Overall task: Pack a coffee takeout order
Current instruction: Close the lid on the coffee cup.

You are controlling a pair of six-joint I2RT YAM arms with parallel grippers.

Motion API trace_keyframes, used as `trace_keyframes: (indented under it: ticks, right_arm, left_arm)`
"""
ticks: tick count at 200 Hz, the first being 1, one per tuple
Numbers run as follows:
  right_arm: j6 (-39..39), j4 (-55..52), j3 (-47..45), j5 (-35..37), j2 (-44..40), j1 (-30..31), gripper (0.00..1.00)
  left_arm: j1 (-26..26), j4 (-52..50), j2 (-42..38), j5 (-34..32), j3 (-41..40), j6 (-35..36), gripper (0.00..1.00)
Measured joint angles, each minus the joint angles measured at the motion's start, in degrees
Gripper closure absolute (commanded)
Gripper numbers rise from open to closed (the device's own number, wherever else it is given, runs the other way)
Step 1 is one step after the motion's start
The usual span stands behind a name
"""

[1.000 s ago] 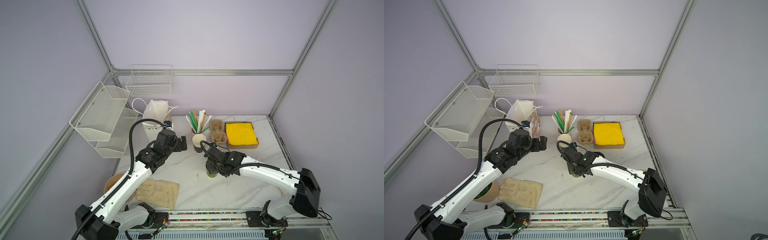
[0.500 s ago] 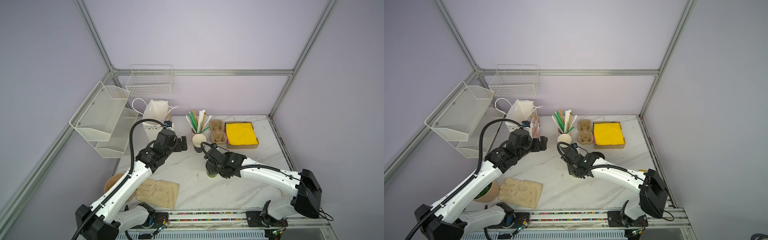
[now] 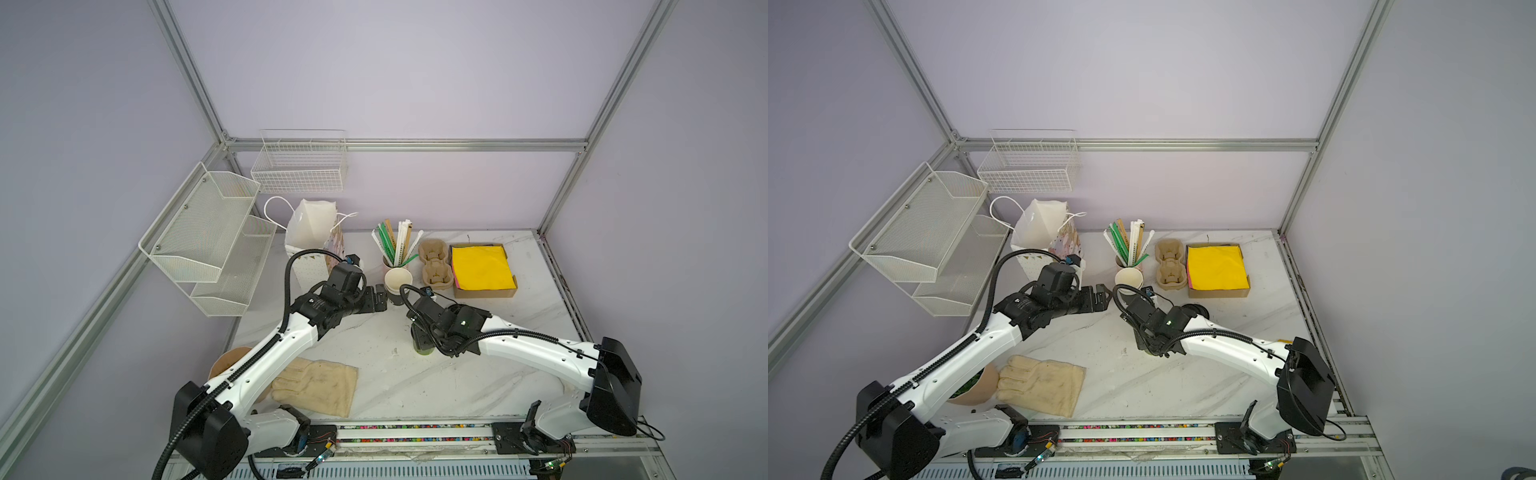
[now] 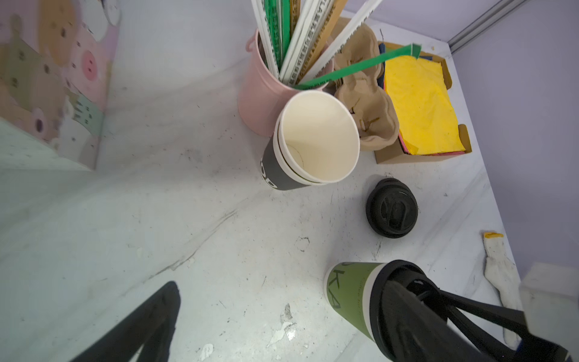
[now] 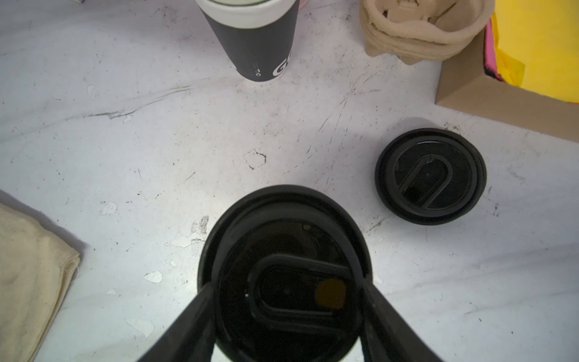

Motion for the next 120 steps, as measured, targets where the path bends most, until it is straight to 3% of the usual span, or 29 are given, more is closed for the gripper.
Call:
trace_keyframes:
  ticks: [62,120]
  right_arm:
    - [-0.81,0.11,0.07,0.11,0.22,0.0,0.33]
    - [-1.29,0.07,-0.35,-0.04,-0.22,0.0,0.33]
  left_arm:
    - [-6.54,2.73,6.45,4.35,-1.62,-3.45,0.02]
    - [-8.24,4.37,9.94,4.83,-1.62,-4.42,0.06]
